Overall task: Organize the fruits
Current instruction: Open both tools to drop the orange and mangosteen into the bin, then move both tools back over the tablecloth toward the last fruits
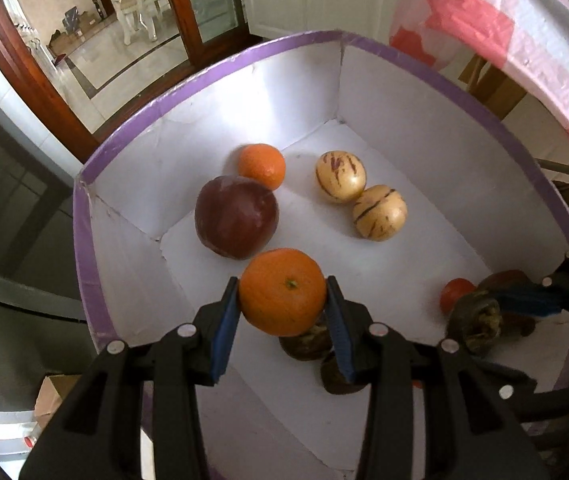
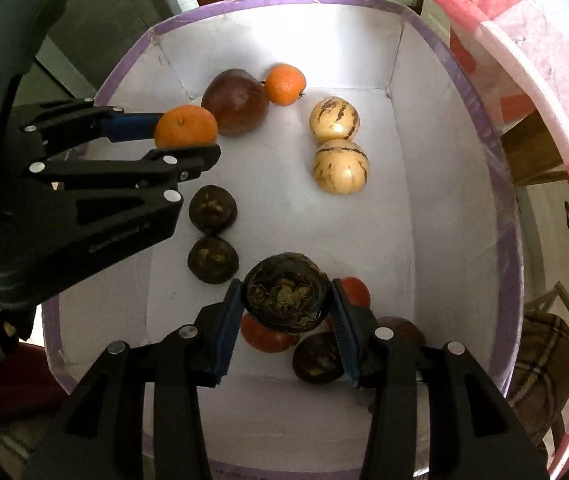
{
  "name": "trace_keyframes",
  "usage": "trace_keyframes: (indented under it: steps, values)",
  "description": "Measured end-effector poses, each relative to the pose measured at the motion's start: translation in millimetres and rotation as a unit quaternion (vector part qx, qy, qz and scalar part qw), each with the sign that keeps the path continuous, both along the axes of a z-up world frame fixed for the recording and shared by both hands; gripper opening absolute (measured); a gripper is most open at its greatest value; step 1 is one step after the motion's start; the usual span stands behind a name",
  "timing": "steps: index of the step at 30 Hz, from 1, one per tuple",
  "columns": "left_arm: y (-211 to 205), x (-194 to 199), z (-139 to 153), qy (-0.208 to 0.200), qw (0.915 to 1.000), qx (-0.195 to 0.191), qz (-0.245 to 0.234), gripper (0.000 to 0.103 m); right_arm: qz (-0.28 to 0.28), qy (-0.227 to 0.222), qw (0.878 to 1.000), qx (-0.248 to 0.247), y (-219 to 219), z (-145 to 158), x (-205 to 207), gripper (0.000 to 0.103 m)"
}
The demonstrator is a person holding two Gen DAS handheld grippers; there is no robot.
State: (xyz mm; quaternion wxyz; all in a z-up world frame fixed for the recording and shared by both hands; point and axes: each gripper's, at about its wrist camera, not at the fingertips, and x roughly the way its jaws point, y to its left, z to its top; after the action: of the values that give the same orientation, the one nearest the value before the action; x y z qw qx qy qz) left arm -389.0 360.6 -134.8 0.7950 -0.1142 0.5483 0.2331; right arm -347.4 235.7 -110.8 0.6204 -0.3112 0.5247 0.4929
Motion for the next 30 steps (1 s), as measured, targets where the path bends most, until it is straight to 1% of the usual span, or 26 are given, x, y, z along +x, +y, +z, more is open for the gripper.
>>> trace_keyframes:
  steps: [2,3,4,6,8,13,17,19,20,25,29,30]
  values:
    - [1,0,0,0.001,1.0000,0.000,0.001,0.043,-0.003,-0.001,1.000,-0.001,0,-1,1,0.046]
    - [1,2,1,0.000,1.0000,0.005,0.002,0.046,-0.007,-0.002,1.000,0.000,-1,1,2,0.050]
    - [1,2,3,-0.001,1.0000,0.009,0.003,0.050,-0.009,-0.001,1.000,0.004,3,-1,4,0.054]
    - [-1,2,10,-0.006,0.9998,0.018,0.004,0.068,-0.013,-0.002,1.000,0.011,1,4,6,0.057]
    - [-2,3,13,-0.009,0.9995,0.028,0.004,0.073,-0.015,-0.001,1.000,0.016,-1,8,7,0.058]
    - [-5,5,21,-0.011,0.9991,0.041,0.001,0.074,-0.019,0.002,0.999,0.032,-5,19,8,0.058]
    - [-6,9,28,-0.012,0.9986,0.051,-0.004,0.075,-0.017,0.000,0.999,0.048,-9,33,7,0.058]
    - [-5,12,33,-0.013,0.9982,0.058,-0.006,0.077,-0.015,-0.001,0.998,0.064,-11,44,7,0.058]
    - [-6,13,37,-0.014,0.9979,0.063,-0.008,0.079,-0.014,-0.003,0.997,0.077,-14,53,8,0.058]
    - [-11,24,54,-0.018,0.9957,0.089,-0.019,0.083,-0.022,-0.016,0.992,0.123,-27,88,16,0.060]
    - [-17,37,79,-0.034,0.9929,0.111,-0.028,0.087,-0.044,-0.036,0.981,0.183,-49,130,33,0.065]
    - [-20,43,88,-0.042,0.9912,0.121,-0.033,0.089,-0.056,-0.045,0.977,0.202,-58,142,41,0.068]
